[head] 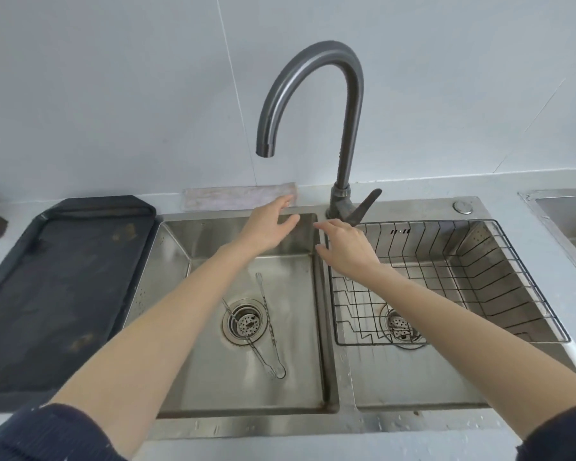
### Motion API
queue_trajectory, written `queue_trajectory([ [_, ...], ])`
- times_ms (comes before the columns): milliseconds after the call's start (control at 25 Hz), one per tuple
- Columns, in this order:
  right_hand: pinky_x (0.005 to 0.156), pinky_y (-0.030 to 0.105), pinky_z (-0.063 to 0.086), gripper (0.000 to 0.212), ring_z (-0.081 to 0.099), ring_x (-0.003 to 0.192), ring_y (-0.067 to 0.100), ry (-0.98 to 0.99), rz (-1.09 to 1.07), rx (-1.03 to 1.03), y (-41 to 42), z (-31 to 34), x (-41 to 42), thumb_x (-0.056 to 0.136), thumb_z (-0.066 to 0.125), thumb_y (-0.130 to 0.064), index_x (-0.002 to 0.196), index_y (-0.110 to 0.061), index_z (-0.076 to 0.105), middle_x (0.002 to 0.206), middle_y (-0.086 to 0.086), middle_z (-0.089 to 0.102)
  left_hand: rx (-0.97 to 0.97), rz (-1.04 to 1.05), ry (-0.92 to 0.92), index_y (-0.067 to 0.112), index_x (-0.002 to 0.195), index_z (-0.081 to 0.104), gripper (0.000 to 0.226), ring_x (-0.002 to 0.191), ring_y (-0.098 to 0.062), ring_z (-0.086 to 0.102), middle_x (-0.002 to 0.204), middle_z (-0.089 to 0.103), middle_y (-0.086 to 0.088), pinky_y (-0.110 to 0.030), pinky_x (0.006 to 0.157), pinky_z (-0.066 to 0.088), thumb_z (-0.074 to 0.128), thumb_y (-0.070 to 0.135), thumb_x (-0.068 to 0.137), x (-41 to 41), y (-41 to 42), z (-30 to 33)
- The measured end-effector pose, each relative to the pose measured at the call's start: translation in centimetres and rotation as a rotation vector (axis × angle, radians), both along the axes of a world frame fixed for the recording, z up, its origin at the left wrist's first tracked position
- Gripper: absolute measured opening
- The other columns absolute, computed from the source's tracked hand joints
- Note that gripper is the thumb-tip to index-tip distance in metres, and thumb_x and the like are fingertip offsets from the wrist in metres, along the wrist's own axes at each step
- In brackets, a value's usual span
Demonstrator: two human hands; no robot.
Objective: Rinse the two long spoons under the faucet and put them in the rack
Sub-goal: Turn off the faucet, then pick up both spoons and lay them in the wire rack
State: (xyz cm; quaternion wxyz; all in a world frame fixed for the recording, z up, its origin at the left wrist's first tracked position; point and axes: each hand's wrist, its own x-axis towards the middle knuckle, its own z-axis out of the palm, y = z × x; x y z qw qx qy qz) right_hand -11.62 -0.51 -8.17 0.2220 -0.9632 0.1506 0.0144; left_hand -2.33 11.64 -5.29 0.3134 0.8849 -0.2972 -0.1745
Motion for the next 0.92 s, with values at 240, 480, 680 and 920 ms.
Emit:
queue_trajectory([
  [240,0.105,0.04,0.036,0.045,0.05,0.122,0.031,0.11,-0.008,0.035,3.8,-1.8,0.7,0.091,0.046,-0.018,0.136,-0.012,0.045,0.139,0.009,0.048,0.03,0.03,-0.03,0.011,0.138,0.039,0.046,0.128,-0.02,0.048,0.14,0.051,-0.009,-0.026,0.105,0.032,0.048,0.021,0.093,0.9,5.2,-1.7],
  [480,0.097,0.041,0.043,0.044,0.049,0.124,0.031,0.2,-0.041,0.068,7.4,-4.3,2.9,0.093,0.045,-0.021,0.136,-0.012,0.043,0.138,0.011,0.048,0.092,0.112,0.038,0.008,0.132,0.045,0.043,0.119,-0.022,0.055,0.132,0.057,-0.01,-0.027,0.1,0.036,0.05,0.02,0.092,2.9,9.3,-5.2],
  [680,0.094,0.04,0.045,0.041,0.053,0.119,0.03,0.314,-0.09,0.11,9.3,-7.8,4.3,0.092,0.046,-0.02,0.133,-0.014,0.047,0.134,0.009,0.053,0.178,0.126,0.204,0.008,0.132,0.045,0.046,0.12,-0.026,0.053,0.133,0.055,-0.012,-0.032,0.102,0.037,0.054,0.02,0.089,4.7,12.0,-10.1],
  [920,0.094,0.04,0.045,0.037,0.055,0.116,0.031,0.475,-0.127,0.128,10.7,-11.9,5.2,0.092,0.045,-0.018,0.127,-0.013,0.052,0.13,0.009,0.056,0.32,0.281,0.41,0.003,0.122,0.053,0.037,0.118,-0.03,0.054,0.127,0.059,-0.014,-0.032,0.098,0.039,0.049,0.022,0.09,5.5,13.8,-15.7],
])
